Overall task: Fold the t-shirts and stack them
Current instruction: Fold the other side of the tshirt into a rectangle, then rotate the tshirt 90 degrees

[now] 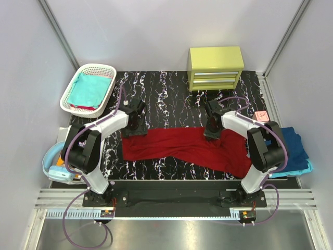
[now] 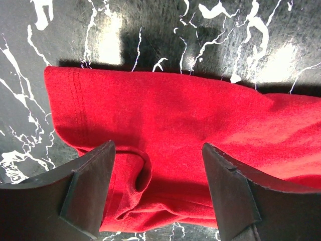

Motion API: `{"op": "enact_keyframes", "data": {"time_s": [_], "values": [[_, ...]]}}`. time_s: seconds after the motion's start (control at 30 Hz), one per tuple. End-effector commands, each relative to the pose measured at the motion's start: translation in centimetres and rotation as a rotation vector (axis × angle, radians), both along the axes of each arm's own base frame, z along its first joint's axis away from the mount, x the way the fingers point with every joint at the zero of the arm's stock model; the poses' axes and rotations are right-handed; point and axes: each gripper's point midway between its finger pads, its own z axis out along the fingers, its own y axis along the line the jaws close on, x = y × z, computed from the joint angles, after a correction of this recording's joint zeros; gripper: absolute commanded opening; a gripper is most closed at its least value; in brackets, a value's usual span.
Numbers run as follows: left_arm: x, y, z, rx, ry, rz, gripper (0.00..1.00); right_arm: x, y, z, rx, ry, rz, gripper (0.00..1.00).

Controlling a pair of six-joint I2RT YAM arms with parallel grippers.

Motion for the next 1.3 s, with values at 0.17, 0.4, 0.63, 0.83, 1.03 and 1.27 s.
{"op": "enact_keyframes", "data": {"time_s": [0.17,0.4,0.63,0.83,1.03,1.27], "values": [[0.2,-0.8,0.0,-0.031,-0.01,-0.024,0.73,-3.6,1.1,6.9,0.007,-0.132,0.03,0.0],[0.3,-1.5,-0.3,-0.05,0.007,-0.034,0.72,-8.6,0.9,8.1,0.034,-0.112,0.028,0.0],[0.5,-2.3,-0.4,-0.061,0.013,-0.047,0.71,-14.5,1.0,5.5,0.035,0.045,0.053,0.0],[0.4,-2.5,-0.8,-0.057,0.023,-0.053,0.71,-13.2,0.0,7.1,-0.042,-0.047,0.057,0.42],[0.5,-2.7,-0.3,-0.066,0.01,-0.054,0.71,-4.3,2.2,14.1,-0.086,-0.266,0.079,0.59],[-0.5,-2.5,0.2,-0.07,0.016,-0.075,0.7,1.1,2.2,8.2,-0.186,-0.133,0.067,0.51]]}}
